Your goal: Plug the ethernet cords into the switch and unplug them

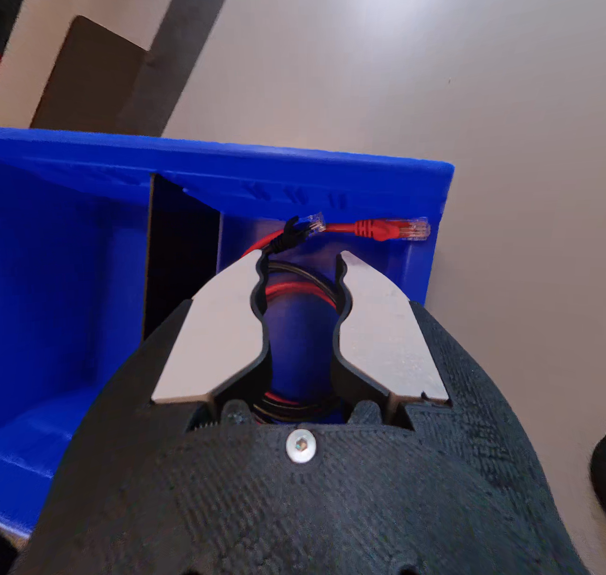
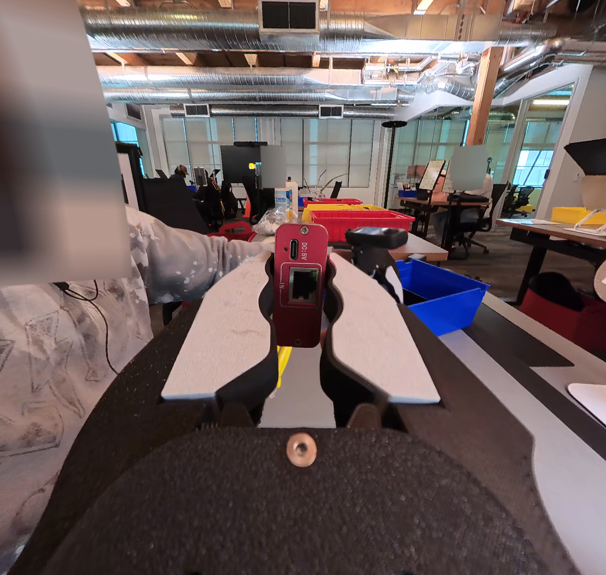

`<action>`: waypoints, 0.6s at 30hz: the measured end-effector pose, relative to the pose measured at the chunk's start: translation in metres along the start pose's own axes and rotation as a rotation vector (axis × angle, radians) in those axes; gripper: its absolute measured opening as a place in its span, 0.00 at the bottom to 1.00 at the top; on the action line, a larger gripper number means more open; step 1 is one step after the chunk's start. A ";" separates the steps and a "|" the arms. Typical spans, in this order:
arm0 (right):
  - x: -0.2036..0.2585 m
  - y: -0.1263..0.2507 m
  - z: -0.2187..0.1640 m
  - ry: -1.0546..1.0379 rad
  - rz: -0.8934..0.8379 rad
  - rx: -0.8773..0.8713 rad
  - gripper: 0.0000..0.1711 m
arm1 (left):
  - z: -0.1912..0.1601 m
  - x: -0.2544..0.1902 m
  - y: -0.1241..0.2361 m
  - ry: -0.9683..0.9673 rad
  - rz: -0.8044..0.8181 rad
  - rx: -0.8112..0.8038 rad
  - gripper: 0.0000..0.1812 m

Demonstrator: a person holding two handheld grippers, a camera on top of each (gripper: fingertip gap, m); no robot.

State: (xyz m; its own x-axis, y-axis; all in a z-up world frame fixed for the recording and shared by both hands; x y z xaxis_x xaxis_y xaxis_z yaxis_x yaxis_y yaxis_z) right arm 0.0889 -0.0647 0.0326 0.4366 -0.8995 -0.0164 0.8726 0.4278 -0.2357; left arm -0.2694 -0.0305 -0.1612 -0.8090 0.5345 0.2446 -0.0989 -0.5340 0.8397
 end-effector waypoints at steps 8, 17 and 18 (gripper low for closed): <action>-0.004 0.008 -0.008 -0.041 -0.009 -0.021 0.15 | -0.010 0.007 -0.028 -0.175 0.068 0.100 0.21; -0.004 0.011 -0.009 -0.071 0.009 -0.055 0.15 | -0.011 0.020 -0.020 -0.188 0.207 -0.031 0.09; -0.004 0.011 -0.009 -0.074 0.011 -0.056 0.15 | -0.010 0.021 -0.016 -0.186 0.221 -0.042 0.09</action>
State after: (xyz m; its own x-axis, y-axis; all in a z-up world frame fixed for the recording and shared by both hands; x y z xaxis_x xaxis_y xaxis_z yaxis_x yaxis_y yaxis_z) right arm 0.0942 -0.0573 0.0210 0.4625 -0.8851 0.0523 0.8552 0.4298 -0.2896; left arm -0.2909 -0.0169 -0.1746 -0.6936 0.5112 0.5075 0.0409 -0.6755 0.7362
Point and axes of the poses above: each gripper's, where its closed fingertips meet, y back along the fingers, z out of its top, x = y × z across the jaws, the point moved 2 cm from there along y, back along the fingers, and after that the axes turned 3 degrees about z, right-handed, at the moved point
